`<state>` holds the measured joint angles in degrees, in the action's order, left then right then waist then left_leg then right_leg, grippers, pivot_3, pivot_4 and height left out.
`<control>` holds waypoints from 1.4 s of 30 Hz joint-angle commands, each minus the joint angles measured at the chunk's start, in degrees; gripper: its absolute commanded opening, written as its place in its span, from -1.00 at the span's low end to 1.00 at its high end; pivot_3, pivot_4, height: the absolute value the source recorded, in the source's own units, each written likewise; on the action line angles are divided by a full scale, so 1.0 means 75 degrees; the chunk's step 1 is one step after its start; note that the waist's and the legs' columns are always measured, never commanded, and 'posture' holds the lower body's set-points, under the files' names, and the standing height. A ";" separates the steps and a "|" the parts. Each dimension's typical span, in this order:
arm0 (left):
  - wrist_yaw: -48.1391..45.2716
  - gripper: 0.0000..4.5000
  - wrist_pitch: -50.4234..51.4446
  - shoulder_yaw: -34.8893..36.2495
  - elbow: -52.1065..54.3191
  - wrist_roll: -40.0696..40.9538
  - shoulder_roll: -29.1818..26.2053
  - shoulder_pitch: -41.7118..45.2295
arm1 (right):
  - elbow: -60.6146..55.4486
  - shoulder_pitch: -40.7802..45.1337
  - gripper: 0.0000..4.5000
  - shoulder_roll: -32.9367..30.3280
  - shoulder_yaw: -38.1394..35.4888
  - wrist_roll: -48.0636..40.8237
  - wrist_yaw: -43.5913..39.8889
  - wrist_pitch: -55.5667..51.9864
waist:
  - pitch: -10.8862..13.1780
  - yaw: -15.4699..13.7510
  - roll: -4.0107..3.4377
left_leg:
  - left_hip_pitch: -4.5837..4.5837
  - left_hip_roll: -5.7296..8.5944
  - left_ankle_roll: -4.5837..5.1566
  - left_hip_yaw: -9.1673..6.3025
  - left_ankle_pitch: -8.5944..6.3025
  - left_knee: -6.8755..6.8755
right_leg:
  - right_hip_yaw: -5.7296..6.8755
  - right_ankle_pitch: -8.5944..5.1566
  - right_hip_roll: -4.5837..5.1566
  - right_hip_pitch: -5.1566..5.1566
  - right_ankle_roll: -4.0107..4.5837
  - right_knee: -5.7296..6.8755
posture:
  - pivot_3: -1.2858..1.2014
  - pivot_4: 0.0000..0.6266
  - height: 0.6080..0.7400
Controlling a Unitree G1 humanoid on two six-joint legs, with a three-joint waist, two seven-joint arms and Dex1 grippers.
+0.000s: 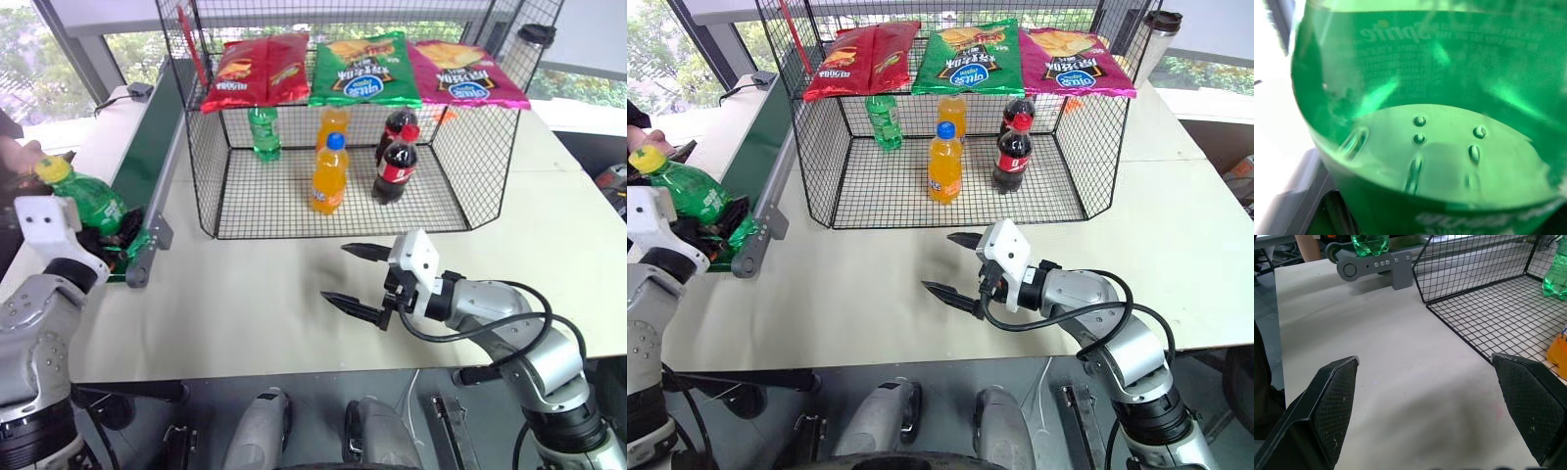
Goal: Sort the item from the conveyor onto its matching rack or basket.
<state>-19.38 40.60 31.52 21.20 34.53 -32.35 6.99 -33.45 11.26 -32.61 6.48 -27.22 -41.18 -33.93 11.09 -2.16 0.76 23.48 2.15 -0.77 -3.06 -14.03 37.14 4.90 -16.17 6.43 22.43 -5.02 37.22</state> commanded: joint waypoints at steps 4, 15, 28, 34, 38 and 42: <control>-0.0869 0.22 0.0820 0.0318 0.0791 0.1265 -0.0843 -0.0126 | -0.0271 0.0092 1.00 -0.0037 -0.0139 -0.0127 0.0098 -0.0110 | 0.0001 0.0025 -0.0002 | 0.0000 -0.0005 0.0000 0.0000 0.0000 -0.0008 | -0.0001 -0.0001 -0.0003 0.0005 0.0001 0.0001 | 0.03 -0.52 0.98; -0.0839 0.22 0.1073 -0.1601 0.1366 0.1684 -0.0555 0.0705 | -0.0266 0.0073 1.00 -0.0073 -0.0204 -0.0068 0.0311 -0.0358 | 0.0001 -0.0008 -0.0002 | 0.0000 0.0001 0.0000 0.0002 0.0000 -0.0001 | -0.0004 -0.0001 0.0002 -0.0002 0.0003 -0.0004 | 0.03 -0.52 0.98; 0.0827 0.22 -0.0809 -0.4131 -0.0491 -0.1608 0.1628 0.2073 | -0.0437 -0.0177 1.00 -0.0118 -0.0318 -0.0061 0.0554 -0.0432 | 0.0002 -0.0003 0.0001 | 0.0003 -0.0001 0.0003 0.0008 0.0000 -0.0003 | -0.0004 0.0001 -0.0009 0.0002 0.0000 0.0000 | 0.03 -0.52 0.98; 0.1352 0.22 -0.1469 -0.4347 -0.1648 -0.2432 0.2470 0.2797 | -0.0440 -0.0243 1.00 -0.0115 -0.0320 -0.0050 0.0618 -0.0424 | 0.0002 -0.0010 0.0002 | 0.0003 -0.0001 0.0003 0.0008 0.0000 0.0001 | -0.0002 0.0002 -0.0011 0.0000 -0.0001 0.0004 | 0.03 -0.52 0.98; 0.1542 0.22 -0.1953 -0.4396 -0.2608 -0.2808 0.2983 0.3395 | -0.0351 -0.0212 1.00 -0.0085 -0.0258 -0.0005 0.0640 -0.0386 | 0.0002 -0.0012 0.0003 | 0.0003 0.0000 0.0003 0.0010 0.0000 0.0002 | 0.0005 0.0003 -0.0010 0.0001 -0.0003 0.0004 | 0.03 -0.52 0.98; 0.1770 0.22 -0.2364 -0.4330 -0.3493 -0.3158 0.3320 0.3903 | -0.0320 -0.0188 1.00 -0.0059 -0.0198 0.0032 0.0684 -0.0371 | 0.0003 -0.0012 0.0005 | 0.0004 0.0002 0.0004 0.0010 0.0001 0.0006 | 0.0006 0.0007 -0.0010 -0.0002 -0.0011 0.0004 | 0.03 -0.52 0.98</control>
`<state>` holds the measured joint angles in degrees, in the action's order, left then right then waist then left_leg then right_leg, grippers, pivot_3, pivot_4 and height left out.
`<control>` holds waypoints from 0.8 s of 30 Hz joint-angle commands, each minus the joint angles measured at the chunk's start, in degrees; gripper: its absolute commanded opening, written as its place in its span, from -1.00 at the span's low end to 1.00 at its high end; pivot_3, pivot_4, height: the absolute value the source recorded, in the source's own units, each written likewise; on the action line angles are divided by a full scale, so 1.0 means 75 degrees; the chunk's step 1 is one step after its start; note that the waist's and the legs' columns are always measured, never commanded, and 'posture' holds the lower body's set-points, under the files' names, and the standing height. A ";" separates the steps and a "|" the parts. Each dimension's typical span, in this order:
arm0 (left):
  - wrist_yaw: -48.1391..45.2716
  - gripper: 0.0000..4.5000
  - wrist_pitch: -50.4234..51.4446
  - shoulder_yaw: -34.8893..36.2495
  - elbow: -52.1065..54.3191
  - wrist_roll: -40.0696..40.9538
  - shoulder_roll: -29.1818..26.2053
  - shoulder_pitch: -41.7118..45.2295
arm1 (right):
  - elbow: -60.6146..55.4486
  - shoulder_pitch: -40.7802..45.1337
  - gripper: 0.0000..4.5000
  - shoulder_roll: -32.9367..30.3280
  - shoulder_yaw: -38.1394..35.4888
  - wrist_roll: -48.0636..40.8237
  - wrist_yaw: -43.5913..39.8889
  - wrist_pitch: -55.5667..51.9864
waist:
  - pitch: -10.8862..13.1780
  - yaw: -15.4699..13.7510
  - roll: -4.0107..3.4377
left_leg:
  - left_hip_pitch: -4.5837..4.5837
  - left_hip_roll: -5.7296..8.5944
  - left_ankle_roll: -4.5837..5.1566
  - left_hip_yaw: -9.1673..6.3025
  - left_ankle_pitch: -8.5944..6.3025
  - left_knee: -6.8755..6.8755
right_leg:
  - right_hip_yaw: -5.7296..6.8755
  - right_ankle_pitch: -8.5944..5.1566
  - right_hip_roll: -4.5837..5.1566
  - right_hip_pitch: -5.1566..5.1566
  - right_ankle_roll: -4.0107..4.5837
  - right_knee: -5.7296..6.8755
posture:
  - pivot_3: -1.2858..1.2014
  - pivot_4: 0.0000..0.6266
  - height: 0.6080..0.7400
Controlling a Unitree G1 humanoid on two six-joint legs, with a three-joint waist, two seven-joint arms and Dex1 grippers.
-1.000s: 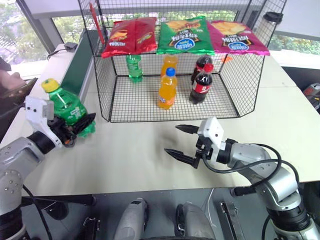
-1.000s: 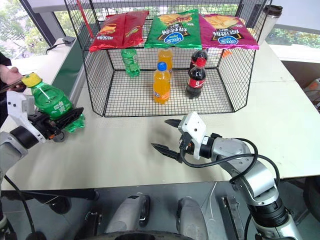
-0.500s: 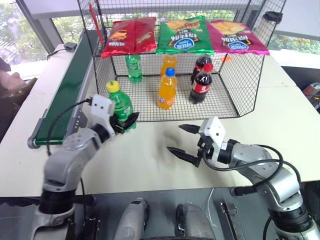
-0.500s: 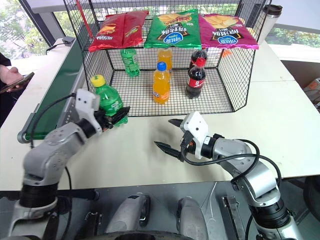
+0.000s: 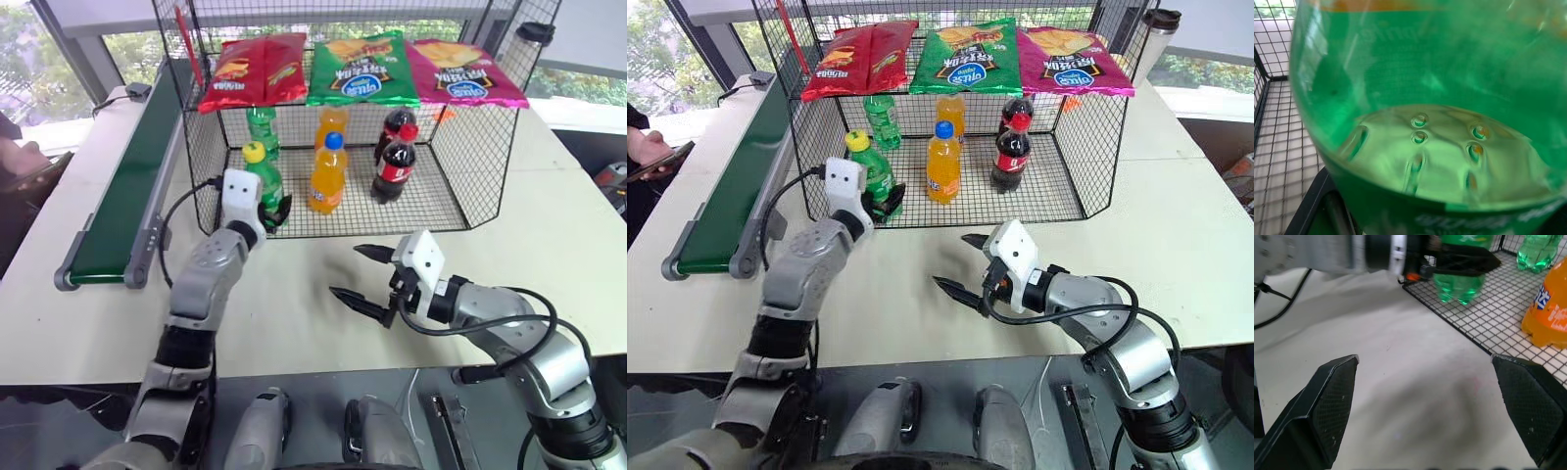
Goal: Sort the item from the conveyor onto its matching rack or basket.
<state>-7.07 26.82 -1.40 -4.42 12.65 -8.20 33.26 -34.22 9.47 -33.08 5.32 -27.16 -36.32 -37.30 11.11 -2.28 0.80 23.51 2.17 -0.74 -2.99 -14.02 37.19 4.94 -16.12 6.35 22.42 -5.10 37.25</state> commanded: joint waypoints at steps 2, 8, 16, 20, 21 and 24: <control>0.0270 0.22 -0.0708 0.0050 -0.0429 -0.0435 0.0204 0.0581 | -0.0276 0.0056 1.00 0.0008 -0.0038 0.0014 0.0075 0.0039 | 0.0000 0.0017 0.0000 | 0.0001 0.0001 0.0000 0.0002 0.0000 0.0000 | 0.0000 0.0001 0.0002 0.0001 -0.0002 0.0000 | 0.03 -0.52 0.98; 0.0673 0.22 -0.1011 0.0128 -0.1134 -0.0863 0.0358 0.0835 | -0.0510 0.0060 1.00 -0.0018 -0.0069 -0.0067 0.0209 -0.0149 | 0.0000 0.0015 0.0001 | 0.0000 0.0001 0.0000 0.0002 0.0000 -0.0002 | 0.0000 0.0002 0.0002 0.0004 -0.0004 0.0002 | 0.03 -0.52 0.98; 0.0794 0.98 -0.1032 0.0151 -0.1415 -0.1099 0.0380 0.0862 | -0.0750 0.0014 1.00 -0.0007 -0.0086 -0.0115 0.0357 -0.0353 | 0.0000 -0.0005 0.0002 | 0.0000 0.0002 0.0000 0.0002 0.0000 0.0003 | 0.0000 0.0004 0.0003 0.0000 -0.0007 0.0003 | 0.03 -0.52 0.98; 0.0674 0.98 -0.0997 0.0161 -0.1248 -0.1083 0.0385 0.0796 | -0.0783 0.0084 1.00 -0.0018 -0.0153 -0.0190 0.0362 -0.0464 | 0.0000 0.0009 0.0002 | 0.0000 0.0002 0.0000 0.0002 0.0000 0.0005 | 0.0000 0.0005 0.0003 -0.0001 -0.0008 0.0004 | 0.03 -0.52 0.98; 0.0643 0.98 -0.0968 0.0166 -0.1186 -0.1068 0.0385 0.0778 | -0.0789 0.0114 1.00 -0.0018 -0.0171 -0.0212 0.0363 -0.0500 | 0.0000 0.0010 0.0002 | 0.0000 0.0002 0.0000 0.0002 0.0000 0.0005 | 0.0000 0.0005 0.0003 -0.0001 -0.0008 0.0004 | 0.03 -0.52 0.98; 0.0454 0.98 -0.0734 0.0172 -0.0728 -0.0975 0.0345 0.0627 | -0.0822 0.0272 1.00 -0.0023 -0.0215 -0.0327 0.0403 -0.0666 | 0.0000 0.0018 0.0002 | 0.0000 0.0002 -0.0001 0.0002 0.0000 0.0004 | 0.0000 0.0005 0.0003 0.0000 -0.0008 0.0005 | 0.03 -0.52 0.98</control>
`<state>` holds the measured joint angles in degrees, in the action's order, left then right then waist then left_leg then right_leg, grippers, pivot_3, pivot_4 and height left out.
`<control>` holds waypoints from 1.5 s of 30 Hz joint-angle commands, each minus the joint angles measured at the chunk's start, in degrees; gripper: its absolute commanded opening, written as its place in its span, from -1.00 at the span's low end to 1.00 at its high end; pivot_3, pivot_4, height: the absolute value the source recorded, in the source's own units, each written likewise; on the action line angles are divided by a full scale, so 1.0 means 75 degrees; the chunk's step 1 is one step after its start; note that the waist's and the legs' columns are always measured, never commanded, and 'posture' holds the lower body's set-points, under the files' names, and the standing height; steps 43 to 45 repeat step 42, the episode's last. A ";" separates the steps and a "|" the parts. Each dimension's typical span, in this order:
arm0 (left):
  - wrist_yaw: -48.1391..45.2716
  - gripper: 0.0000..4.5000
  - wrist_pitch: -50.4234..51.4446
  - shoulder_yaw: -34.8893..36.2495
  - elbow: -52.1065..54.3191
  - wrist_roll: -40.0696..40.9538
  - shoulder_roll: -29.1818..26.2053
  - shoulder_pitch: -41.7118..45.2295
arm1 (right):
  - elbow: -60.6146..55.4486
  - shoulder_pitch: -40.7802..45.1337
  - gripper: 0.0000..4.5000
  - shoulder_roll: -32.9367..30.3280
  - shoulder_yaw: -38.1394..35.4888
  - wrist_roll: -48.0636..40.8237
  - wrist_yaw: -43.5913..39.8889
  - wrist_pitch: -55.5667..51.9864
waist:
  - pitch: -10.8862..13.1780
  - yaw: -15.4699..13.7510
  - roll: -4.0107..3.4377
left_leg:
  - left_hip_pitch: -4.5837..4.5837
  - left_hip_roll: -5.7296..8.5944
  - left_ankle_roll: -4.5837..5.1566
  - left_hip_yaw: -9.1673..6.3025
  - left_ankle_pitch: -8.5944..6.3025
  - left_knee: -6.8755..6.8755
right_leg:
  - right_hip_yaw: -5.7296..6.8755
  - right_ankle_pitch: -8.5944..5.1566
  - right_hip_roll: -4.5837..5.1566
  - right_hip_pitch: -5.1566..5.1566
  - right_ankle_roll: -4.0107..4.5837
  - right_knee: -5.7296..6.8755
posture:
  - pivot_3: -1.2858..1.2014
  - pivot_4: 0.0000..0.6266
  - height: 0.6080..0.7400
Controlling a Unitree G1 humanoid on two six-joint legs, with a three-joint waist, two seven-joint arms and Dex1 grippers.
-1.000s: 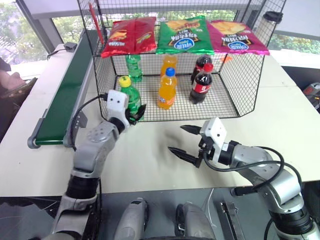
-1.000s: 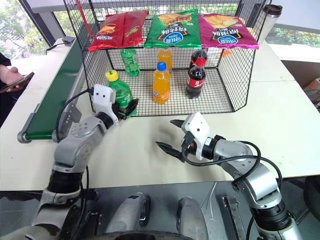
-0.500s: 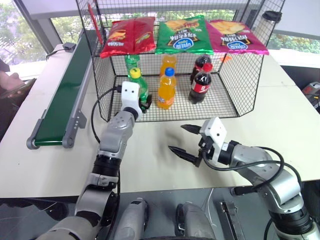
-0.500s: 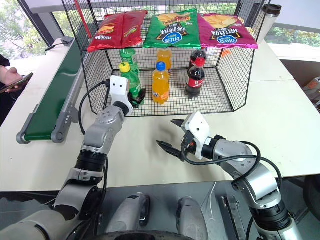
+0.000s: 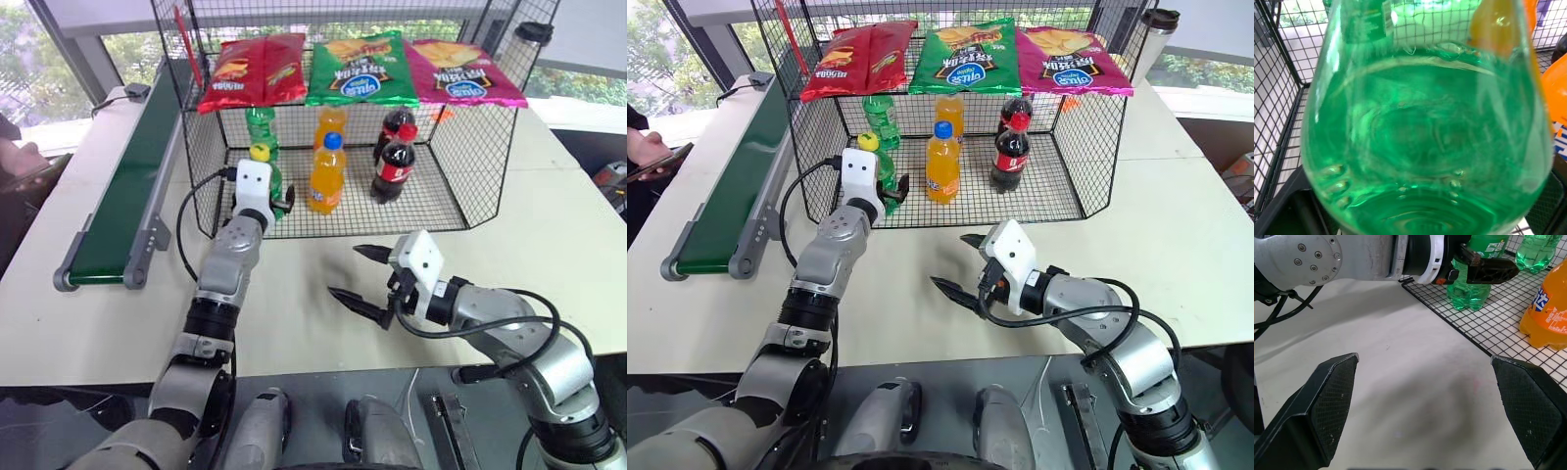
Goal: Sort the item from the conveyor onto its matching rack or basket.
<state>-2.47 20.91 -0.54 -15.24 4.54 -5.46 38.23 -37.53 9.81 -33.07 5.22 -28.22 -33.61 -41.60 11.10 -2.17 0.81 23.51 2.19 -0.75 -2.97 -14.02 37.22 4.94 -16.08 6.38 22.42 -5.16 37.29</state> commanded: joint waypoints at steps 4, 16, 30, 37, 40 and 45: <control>-0.0312 0.98 0.0509 0.0068 0.1496 0.0068 -0.0208 -0.0318 | -0.0424 0.0496 1.00 0.0024 -0.0185 -0.0313 0.0161 -0.0373 | 0.0000 0.0001 0.0000 | 0.0000 0.0000 -0.0001 -0.0001 0.0000 0.0001 | 0.0000 0.0000 0.0000 -0.0001 0.0000 0.0001 | 0.03 -0.52 0.98; -0.0526 0.98 0.1369 0.0120 0.3110 -0.0036 -0.0733 -0.1100 | -0.0492 0.0610 1.00 0.0107 -0.0006 -0.0377 0.0375 -0.0556 | -0.0001 -0.0001 -0.0001 | -0.0001 0.0000 0.0000 -0.0001 0.0000 0.0005 | -0.0001 0.0001 0.0000 -0.0002 0.0001 0.0003 | 0.03 -0.52 0.98; -0.2087 0.98 0.2914 0.0591 0.5978 0.1516 -0.1726 -0.3572 | -0.0065 -0.0005 1.00 -0.0149 -0.0222 -0.0169 -0.0137 0.0292 | -0.0002 0.0001 -0.0004 | -0.0008 -0.0011 0.0000 -0.0003 0.0000 0.0004 | -0.0010 0.0005 -0.0008 -0.0003 0.0012 0.0006 | 0.03 -0.52 0.98; -0.2666 0.98 0.3401 0.0858 0.6995 0.2577 -0.2007 -0.4484 | 0.0187 0.0061 1.00 0.0122 -0.0353 -0.0205 0.0125 0.0216 | -0.0003 -0.0011 -0.0006 | -0.0007 -0.0010 0.0000 -0.0002 0.0000 0.0004 | -0.0016 0.0005 -0.0004 -0.0002 0.0014 0.0003 | 0.03 -0.52 0.98; -0.2704 0.98 0.3487 0.0940 0.7186 0.2889 -0.2017 -0.4640 | 0.0252 0.0089 1.00 0.0139 -0.0353 -0.0186 0.0166 0.0218 | -0.0003 -0.0004 -0.0006 | -0.0007 -0.0010 0.0001 -0.0003 0.0000 0.0004 | -0.0016 0.0004 -0.0004 -0.0003 0.0014 0.0004 | 0.03 -0.52 0.98; -0.2754 0.98 0.3341 0.0880 0.7238 0.2878 -0.2096 -0.4760 | 0.0301 0.0129 1.00 0.0147 -0.0306 -0.0150 0.0184 0.0240 | -0.0003 -0.0002 -0.0006 | -0.0008 -0.0010 0.0001 -0.0002 0.0000 0.0004 | -0.0016 0.0005 -0.0005 -0.0002 0.0015 0.0003 | 0.03 -0.52 0.98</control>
